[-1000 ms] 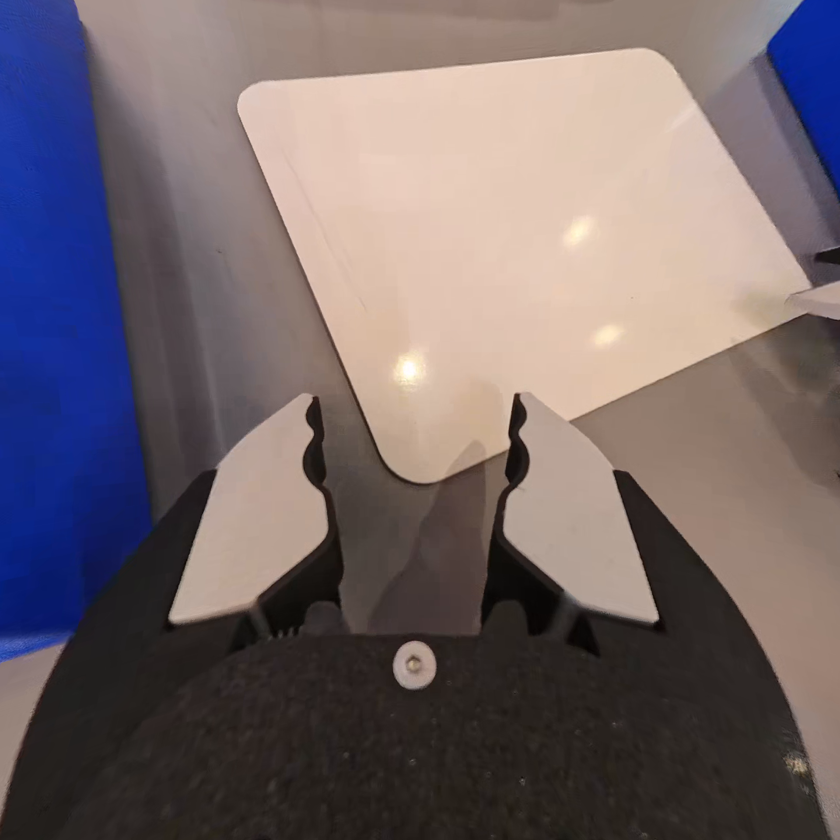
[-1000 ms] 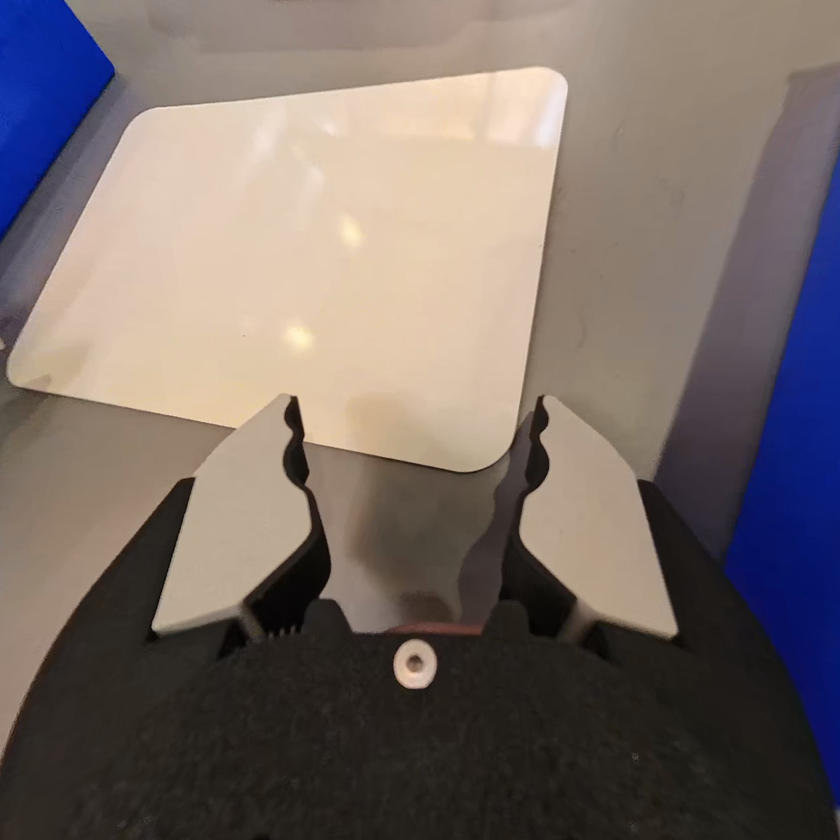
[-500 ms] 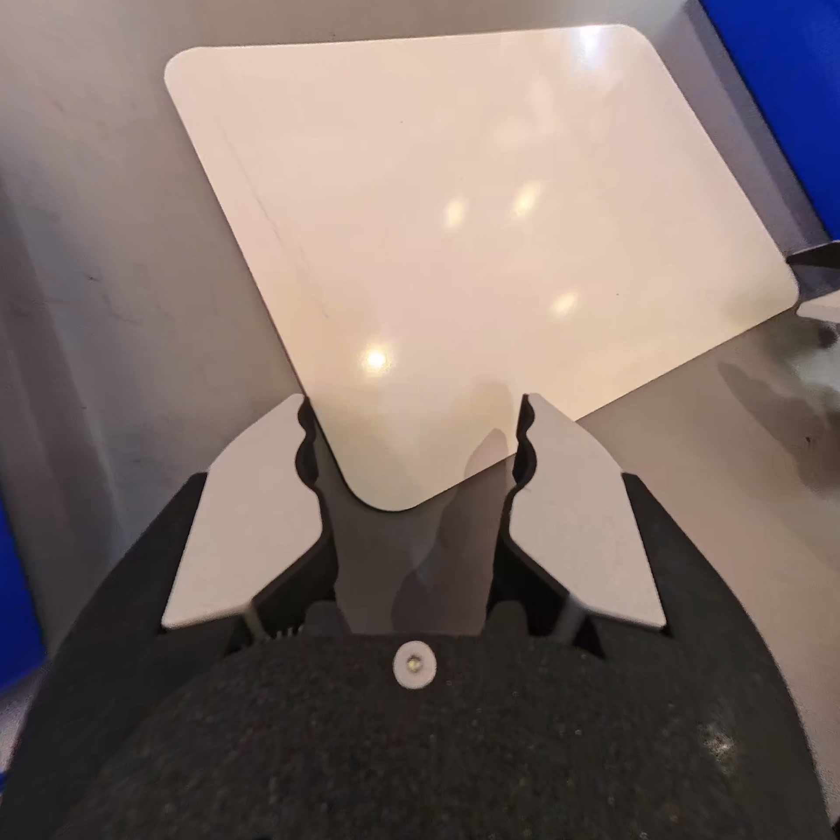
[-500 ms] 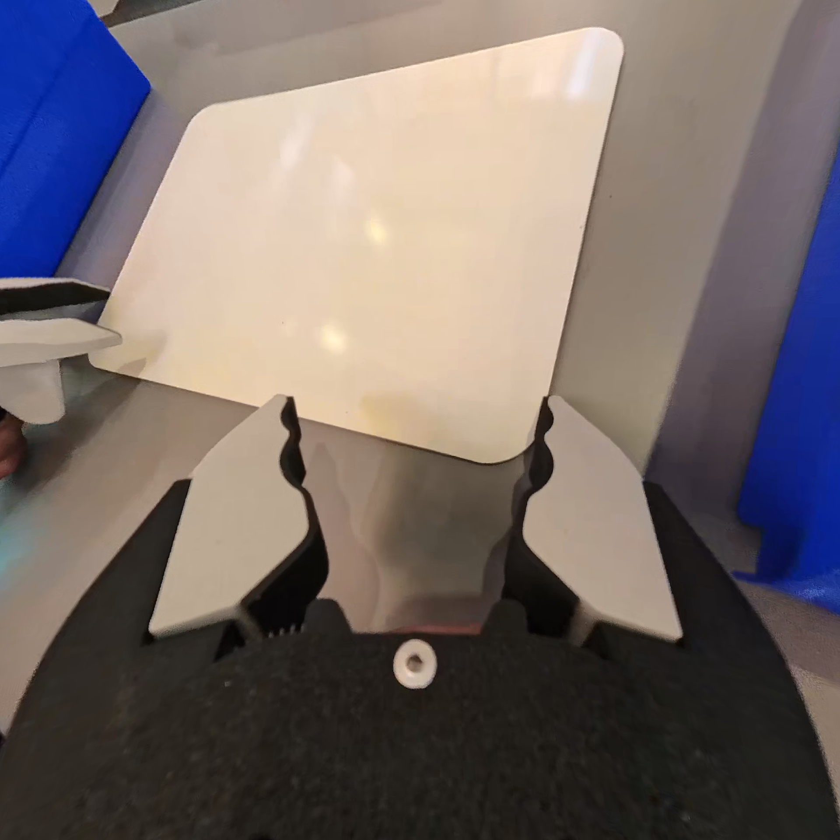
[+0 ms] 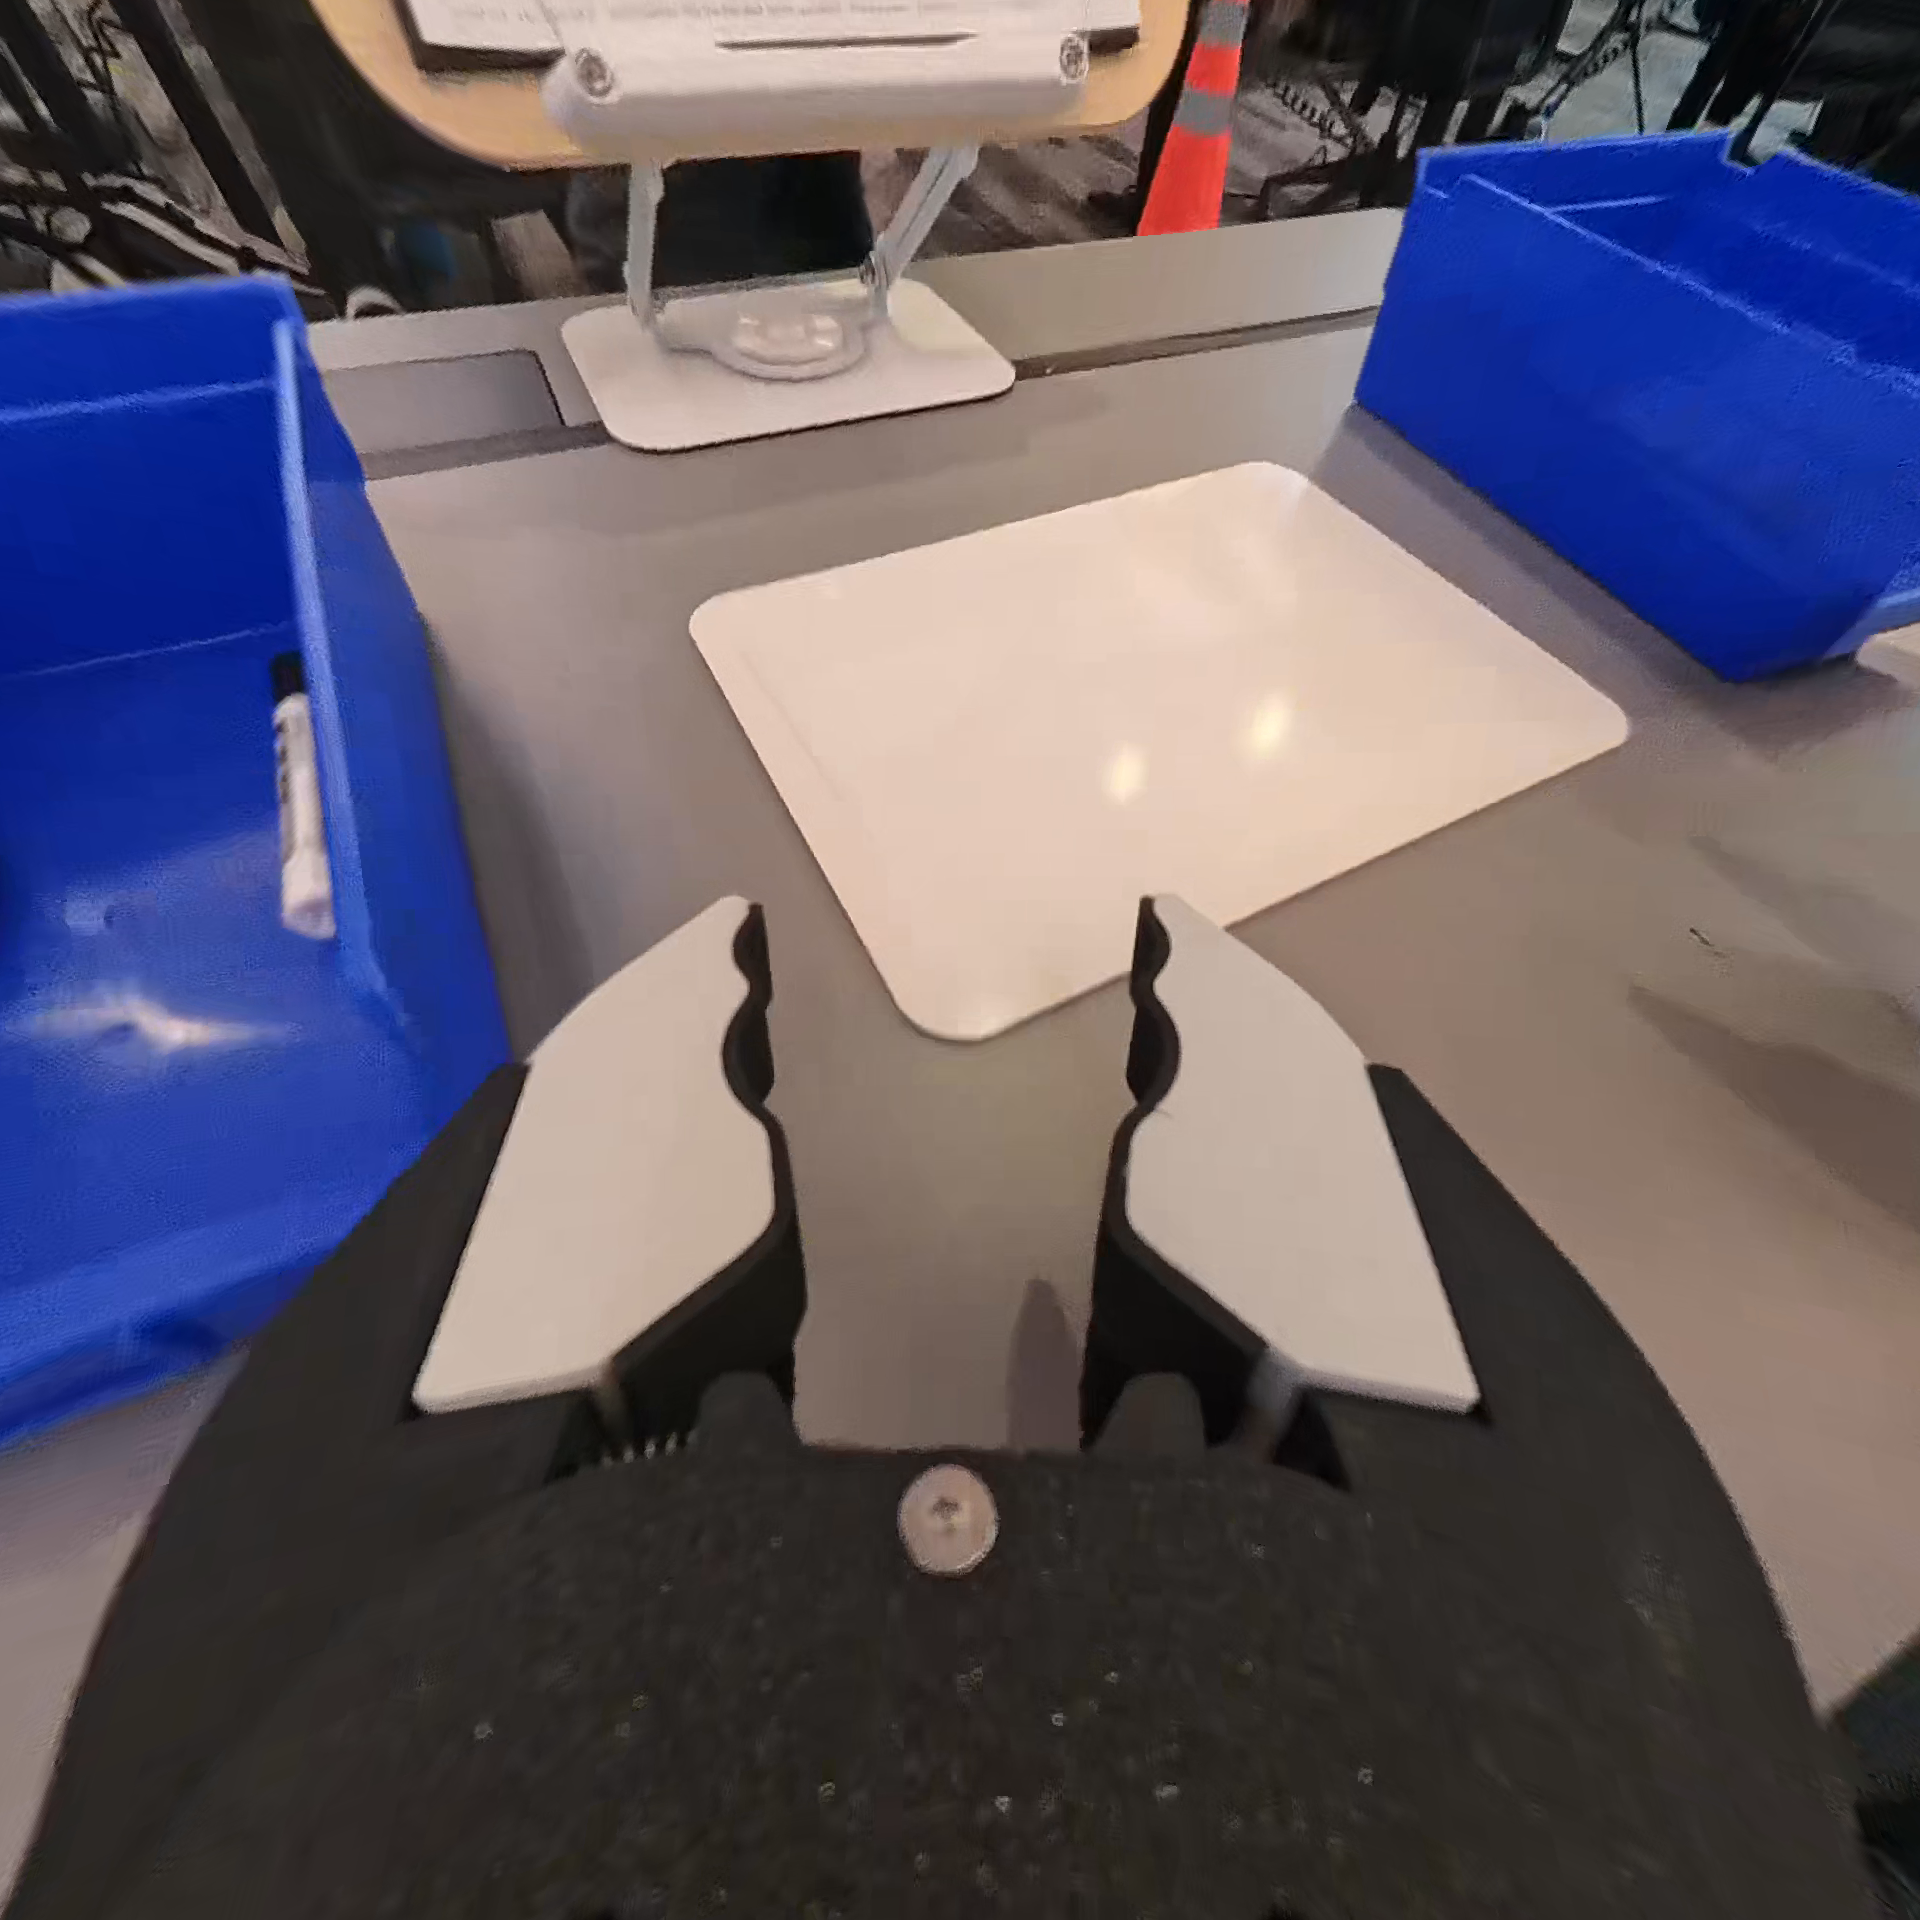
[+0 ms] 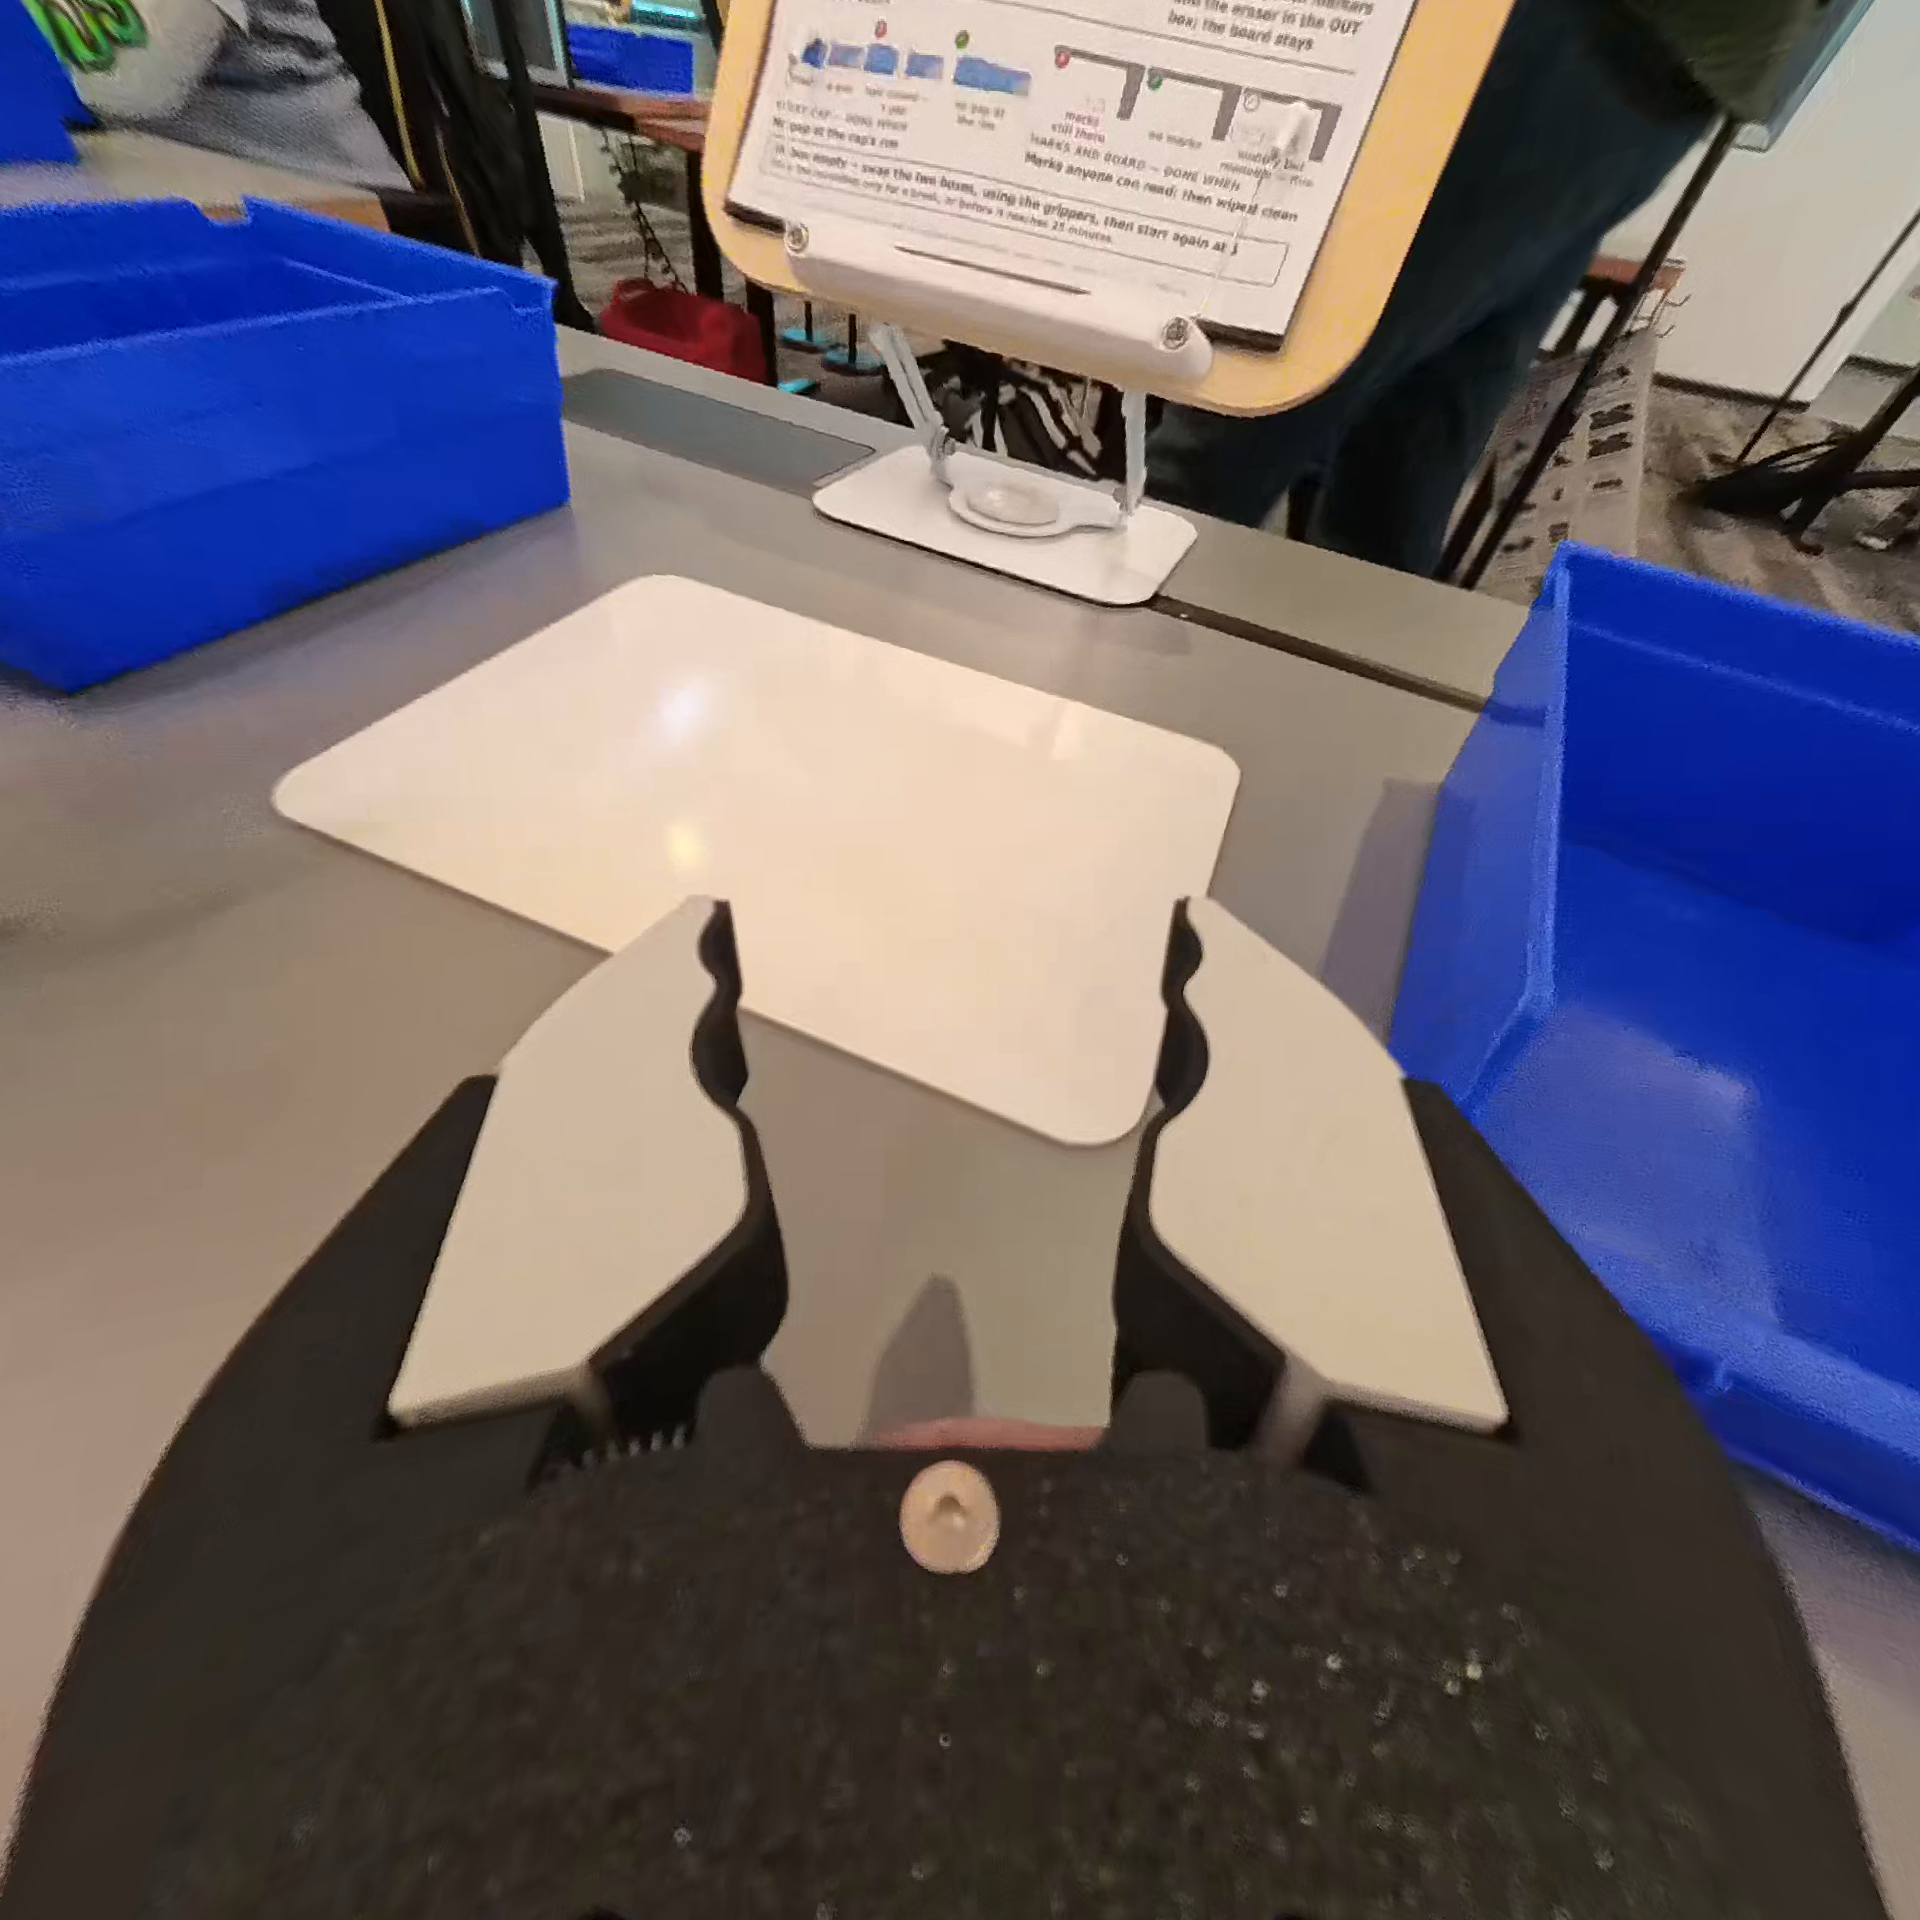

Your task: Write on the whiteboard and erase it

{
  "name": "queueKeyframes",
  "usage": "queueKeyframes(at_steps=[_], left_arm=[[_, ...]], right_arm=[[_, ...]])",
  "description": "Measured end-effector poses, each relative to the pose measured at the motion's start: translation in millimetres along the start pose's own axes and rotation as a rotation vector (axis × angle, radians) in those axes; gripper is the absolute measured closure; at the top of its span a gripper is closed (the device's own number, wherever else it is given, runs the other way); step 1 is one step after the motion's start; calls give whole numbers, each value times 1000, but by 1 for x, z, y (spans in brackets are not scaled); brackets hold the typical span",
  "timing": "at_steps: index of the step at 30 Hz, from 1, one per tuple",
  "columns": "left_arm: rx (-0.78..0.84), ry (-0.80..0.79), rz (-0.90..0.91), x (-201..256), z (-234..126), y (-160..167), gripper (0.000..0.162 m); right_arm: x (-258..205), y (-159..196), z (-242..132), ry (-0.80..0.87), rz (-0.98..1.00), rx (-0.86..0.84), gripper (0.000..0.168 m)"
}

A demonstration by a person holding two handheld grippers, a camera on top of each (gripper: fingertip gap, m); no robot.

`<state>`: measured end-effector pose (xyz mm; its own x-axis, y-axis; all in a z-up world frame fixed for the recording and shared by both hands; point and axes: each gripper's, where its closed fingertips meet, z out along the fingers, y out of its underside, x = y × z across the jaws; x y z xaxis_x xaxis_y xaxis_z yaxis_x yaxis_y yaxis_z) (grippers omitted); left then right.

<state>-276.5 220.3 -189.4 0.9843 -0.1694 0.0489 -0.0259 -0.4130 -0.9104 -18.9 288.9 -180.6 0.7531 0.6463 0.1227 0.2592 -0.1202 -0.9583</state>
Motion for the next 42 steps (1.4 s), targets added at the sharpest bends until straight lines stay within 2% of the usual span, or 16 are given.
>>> queueKeyframes(at_steps=[5, 10, 17, 42], left_arm=[[-13, 20, -103, 0, -22, 33, 99], [-48, 39, -113, 0, -23, 49, 102], [-54, 75, -72, 18, -21, 50, 105], [-76, 78, -56, 19, -19, 54, 105]], right_arm=[[-5, 21, -27, -21, 59, 25, 94], [-4, 30, -30, -54, 100, -6, 93], [-5, 31, -28, -50, 82, -9, 96], [-9, 35, -23, -70, 50, -27, 104]])
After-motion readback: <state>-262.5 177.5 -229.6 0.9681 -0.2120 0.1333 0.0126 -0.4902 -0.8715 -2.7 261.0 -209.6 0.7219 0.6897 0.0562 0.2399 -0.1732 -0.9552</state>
